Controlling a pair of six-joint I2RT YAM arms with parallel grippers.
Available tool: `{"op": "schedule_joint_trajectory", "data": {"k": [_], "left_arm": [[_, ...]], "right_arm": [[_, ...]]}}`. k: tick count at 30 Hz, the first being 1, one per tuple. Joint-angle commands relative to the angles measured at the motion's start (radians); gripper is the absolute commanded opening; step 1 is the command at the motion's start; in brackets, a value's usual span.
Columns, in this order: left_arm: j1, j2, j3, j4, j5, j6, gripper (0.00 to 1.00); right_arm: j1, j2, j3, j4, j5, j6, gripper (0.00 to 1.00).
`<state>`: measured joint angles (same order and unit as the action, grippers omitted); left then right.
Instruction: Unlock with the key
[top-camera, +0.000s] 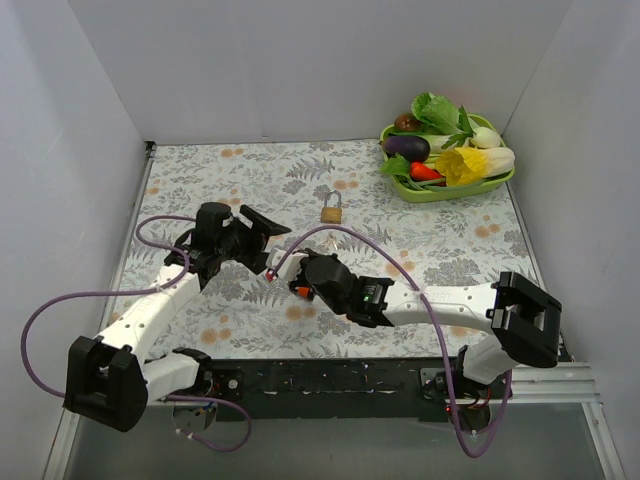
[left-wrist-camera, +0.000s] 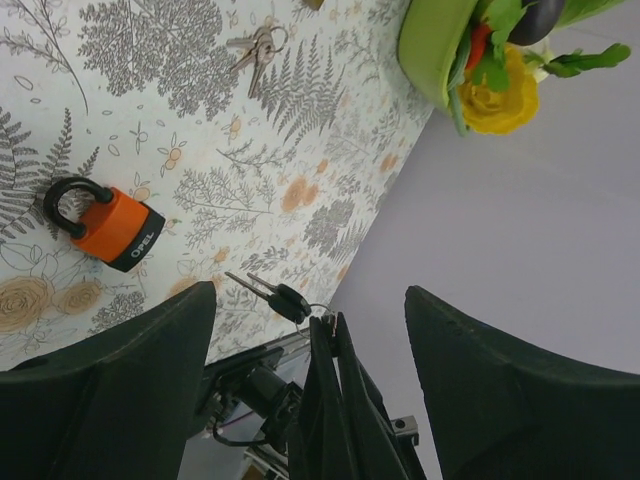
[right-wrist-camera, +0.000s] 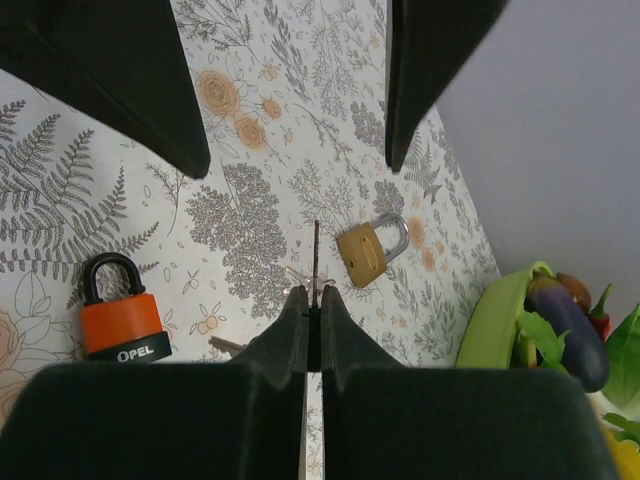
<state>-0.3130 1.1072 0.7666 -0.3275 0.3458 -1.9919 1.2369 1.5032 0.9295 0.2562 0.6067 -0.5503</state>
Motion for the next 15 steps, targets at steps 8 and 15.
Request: {"op": "schedule_joint_trajectory", "data": {"k": [8,15], "left_arm": [[-0.126,0.034,0.020,0.027,-0.037,-0.438,0.59],[-0.147,0.039,0.007,0.044,-0.050,-0.485,0.41]], "right_arm": [[0.055,0.057,0.055,0.143,0.067,-0.142,0.01],[0.065,0.058,0.052,0.155,0.062,-0.146,0.01]]}}
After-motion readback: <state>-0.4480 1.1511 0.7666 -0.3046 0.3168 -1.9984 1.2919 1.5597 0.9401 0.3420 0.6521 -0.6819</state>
